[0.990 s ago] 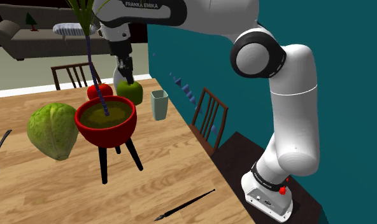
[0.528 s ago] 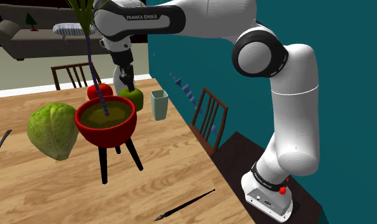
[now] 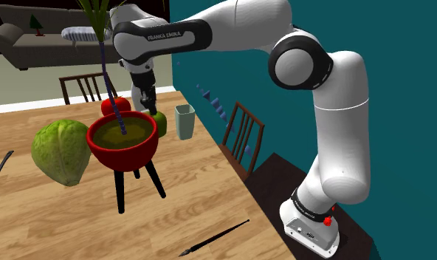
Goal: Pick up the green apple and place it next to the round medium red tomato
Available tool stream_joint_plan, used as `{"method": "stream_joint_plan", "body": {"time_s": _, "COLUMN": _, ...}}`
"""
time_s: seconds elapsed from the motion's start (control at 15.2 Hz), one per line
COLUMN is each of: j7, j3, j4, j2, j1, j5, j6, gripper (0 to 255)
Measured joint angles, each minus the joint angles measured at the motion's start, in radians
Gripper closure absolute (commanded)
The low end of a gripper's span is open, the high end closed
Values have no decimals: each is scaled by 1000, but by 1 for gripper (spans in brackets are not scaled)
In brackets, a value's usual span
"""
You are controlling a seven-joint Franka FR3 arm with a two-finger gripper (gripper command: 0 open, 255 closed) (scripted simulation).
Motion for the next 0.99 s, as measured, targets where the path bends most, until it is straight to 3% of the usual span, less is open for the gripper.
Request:
{"method": "stream_joint_plan", "body": {"time_s": 0.53, "j7": 1, "j3": -1, "j4": -33, "j2": 5, "j1": -1, "j5": -1, "j6": 38, "gripper": 255}}
{"method": "stream_joint_plan", "body": {"time_s": 0.59, "j7": 1, "j3": -1, "j4": -33, "j2": 5, "j1": -1, "j5": -1, "j6": 38, "gripper": 0}}
{"method": "stream_joint_plan", "body": {"time_s": 0.99, "j7": 1, "j3": -1, "j4": -33, "j2": 5, "j1": -2, "j5": -1, "j6": 39, "gripper": 0}}
